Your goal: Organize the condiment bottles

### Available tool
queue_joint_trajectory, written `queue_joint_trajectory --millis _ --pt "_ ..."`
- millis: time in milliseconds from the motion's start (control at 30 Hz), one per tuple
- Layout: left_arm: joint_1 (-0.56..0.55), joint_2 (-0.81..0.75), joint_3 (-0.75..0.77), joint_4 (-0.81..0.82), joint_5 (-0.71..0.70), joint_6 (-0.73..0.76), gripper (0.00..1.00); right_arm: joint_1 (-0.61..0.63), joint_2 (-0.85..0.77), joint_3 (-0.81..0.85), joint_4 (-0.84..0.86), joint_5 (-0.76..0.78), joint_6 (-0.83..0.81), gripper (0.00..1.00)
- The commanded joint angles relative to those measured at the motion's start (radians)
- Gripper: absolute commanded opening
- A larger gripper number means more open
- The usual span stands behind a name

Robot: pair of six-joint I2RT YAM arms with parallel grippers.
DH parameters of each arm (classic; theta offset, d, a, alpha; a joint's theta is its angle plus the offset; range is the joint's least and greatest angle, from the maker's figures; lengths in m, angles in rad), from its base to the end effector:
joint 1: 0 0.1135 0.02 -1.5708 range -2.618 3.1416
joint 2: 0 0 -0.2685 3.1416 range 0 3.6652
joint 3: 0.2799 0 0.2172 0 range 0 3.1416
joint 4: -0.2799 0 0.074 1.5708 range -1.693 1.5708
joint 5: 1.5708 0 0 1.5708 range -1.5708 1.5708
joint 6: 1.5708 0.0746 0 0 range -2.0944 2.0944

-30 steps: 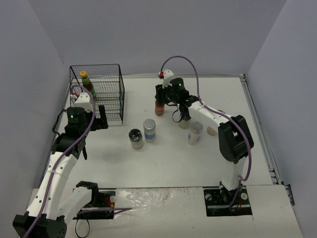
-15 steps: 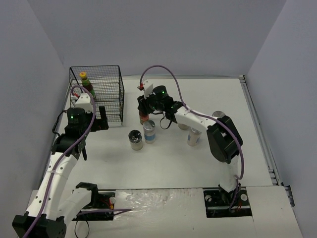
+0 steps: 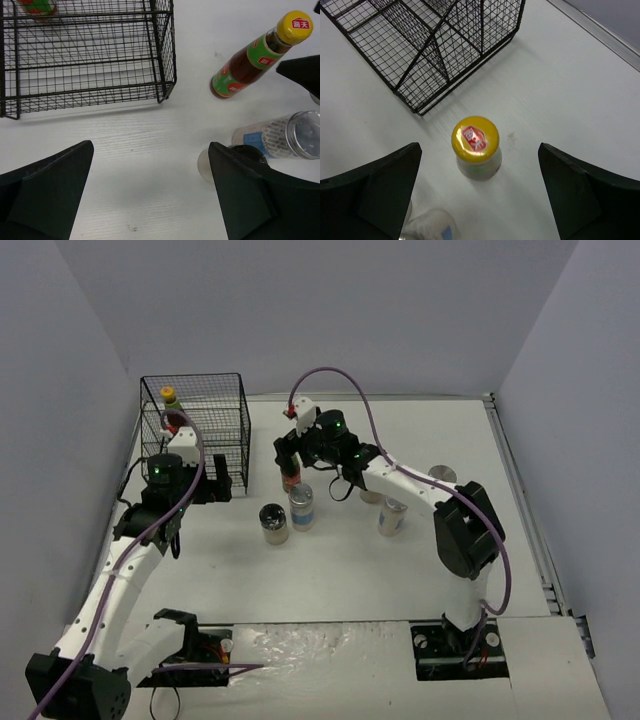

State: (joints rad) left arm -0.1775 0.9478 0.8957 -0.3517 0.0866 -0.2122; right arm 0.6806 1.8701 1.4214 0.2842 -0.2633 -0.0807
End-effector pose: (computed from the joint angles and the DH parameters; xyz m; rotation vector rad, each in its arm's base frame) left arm 0.2069 -0.0437 0.3223 0.0224 1.9885 -0.3386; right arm 0.3432 0.3029 0.3097 -0.8399 1.5655 0.6656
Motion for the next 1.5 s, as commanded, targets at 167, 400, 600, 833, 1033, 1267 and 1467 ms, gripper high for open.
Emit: queue_joint_trajectory --millis 167,400,600,833,1033,1267,1467 --pt "-0.211 0.161 0.185 0.146 -0.104 -0.065 0.97 -0.039 -0.495 -0.216 -0.105 0.362 0.057 1.00" --pt "-0.371 0.383 0.263 0.273 -0.225 -0.063 0.97 -0.045 -0.808 -0.430 -0.147 0.500 0.153 1.00" --pt "-0.409 0.546 0.324 0.374 -0.312 -0.055 0.97 -0.046 -0.999 -0.544 -0.197 0.463 0.176 1.00" --pt "-0.407 0.656 0.356 0.441 -0.353 -0.056 0.91 -0.046 -1.078 -0.588 -0.237 0.428 0.170 1.00" --pt "-0.406 0.691 0.363 0.486 -0.355 -0.053 0.77 -0.046 -1.071 -0.622 -0.234 0.399 0.191 1.00" --pt "-0.407 0.691 0.346 0.535 -0.335 -0.046 0.49 -0.046 -1.072 -0.634 -0.234 0.395 0.187 1.00" --pt "-0.407 0.636 0.351 0.553 -0.327 -0.014 0.06 -0.047 -1.069 -0.641 -0.234 0.389 0.185 1.00"
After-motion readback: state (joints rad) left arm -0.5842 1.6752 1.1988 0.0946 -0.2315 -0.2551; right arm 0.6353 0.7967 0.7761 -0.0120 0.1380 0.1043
